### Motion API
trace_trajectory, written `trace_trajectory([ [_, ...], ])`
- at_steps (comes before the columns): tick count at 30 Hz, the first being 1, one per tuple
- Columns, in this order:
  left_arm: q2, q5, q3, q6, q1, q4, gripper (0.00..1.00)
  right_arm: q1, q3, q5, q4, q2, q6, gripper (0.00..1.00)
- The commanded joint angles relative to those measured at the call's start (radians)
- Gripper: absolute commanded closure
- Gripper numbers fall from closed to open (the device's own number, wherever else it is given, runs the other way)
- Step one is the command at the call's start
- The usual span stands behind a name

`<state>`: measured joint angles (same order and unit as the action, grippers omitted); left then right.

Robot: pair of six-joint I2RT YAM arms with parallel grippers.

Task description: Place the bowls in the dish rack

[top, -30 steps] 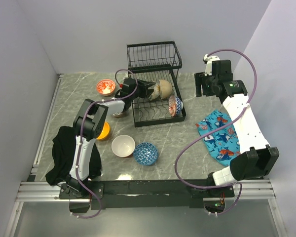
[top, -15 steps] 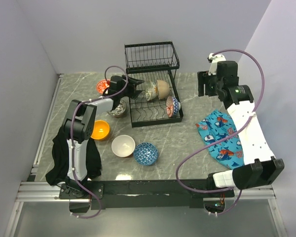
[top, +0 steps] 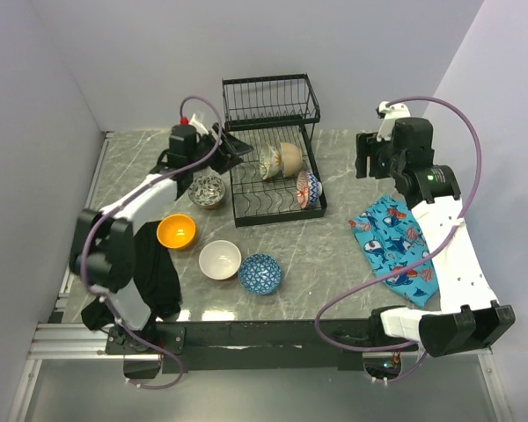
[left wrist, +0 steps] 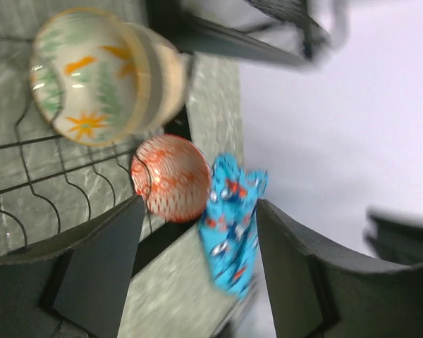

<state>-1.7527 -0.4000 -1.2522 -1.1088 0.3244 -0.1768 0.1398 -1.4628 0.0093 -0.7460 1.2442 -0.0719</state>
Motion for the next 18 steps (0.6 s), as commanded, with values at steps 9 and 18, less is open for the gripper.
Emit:
trace_trajectory([
  [9, 0.406, -0.387, 0.2, 0.98, 0.071, 0.376, 0.29, -0.043, 0.231, -0.064, 0.149, -0.268, 0.032, 0.06],
  [18, 0.561, -0.142, 0.184, 1.542, 0.364, 0.812, 0.34, -0.075, 0.361, -0.118, 0.114, -0.481, 0.224, 0.0],
])
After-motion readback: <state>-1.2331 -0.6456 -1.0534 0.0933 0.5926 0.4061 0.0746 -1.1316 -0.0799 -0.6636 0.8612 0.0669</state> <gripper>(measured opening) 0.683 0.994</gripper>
